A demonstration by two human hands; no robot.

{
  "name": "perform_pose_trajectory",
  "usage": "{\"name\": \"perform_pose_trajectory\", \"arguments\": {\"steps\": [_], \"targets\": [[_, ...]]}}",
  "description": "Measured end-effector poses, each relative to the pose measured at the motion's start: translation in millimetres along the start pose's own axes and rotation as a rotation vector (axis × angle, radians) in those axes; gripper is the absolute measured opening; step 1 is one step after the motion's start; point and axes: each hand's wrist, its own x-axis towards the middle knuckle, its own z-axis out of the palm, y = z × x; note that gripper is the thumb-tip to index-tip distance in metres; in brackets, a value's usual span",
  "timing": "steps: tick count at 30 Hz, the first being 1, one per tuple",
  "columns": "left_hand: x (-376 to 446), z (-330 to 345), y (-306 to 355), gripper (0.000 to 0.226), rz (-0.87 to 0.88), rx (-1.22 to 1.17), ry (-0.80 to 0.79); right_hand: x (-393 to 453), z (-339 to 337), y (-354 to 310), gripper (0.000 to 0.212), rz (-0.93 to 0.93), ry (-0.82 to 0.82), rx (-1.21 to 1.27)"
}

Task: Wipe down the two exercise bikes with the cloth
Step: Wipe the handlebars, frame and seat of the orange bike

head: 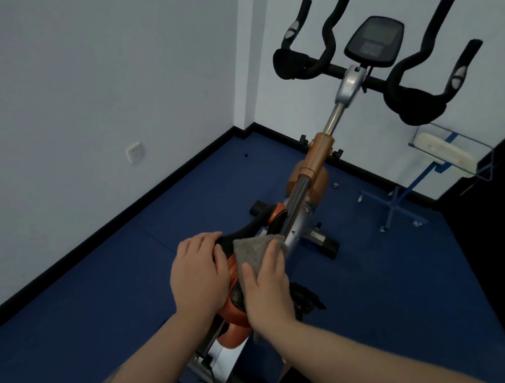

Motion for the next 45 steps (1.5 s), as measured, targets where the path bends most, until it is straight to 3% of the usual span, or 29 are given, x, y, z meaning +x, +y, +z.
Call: {"name": "perform_pose_trajectory", "arguments": {"steps": [2,7,13,18,24,31,36,38,42,45], "targets": [[0,1,0,0.028,-0.004,0.001,-0.002,11,-3,1,0.075,0.017,-0.002,0.017],[0,-1,0,0.024,-0.015,-0.002,-0.023,60,-17,-20,0.074,0.270,0.003,0.158],[1,-3,2,0.028,-0.016,-0.007,-0.026,3,-1,3,0.074,-0.016,-0.018,0.000],[0,-4,3,0.025,-0.012,-0.010,-0.038,53,-16,-15,0.072,0.221,0.001,0.122],[1,-3,3,0.034,-0.009,-0.009,-0.012,-8,2,0,0.074,0.020,0.020,0.041],[0,-1,1,0.025,-0.020,-0.005,-0.017,55,-15,-19,0.073,0.265,0.017,0.166],[0,-2,2,0.023,-0.013,-0.006,-0.010,2,-1,3,0.073,-0.027,0.033,0.028],[0,-2,1,0.023,-0.012,-0.006,-0.013,18,-5,3,0.072,0.028,0.008,0.101],[0,-2,1,0.024,-0.009,0.005,-0.022,65,-16,-14,0.070,0.320,-0.013,0.232],[0,-3,1,0.024,-0.008,-0.002,-0.020,25,-4,-10,0.073,0.134,0.025,0.081]]}}
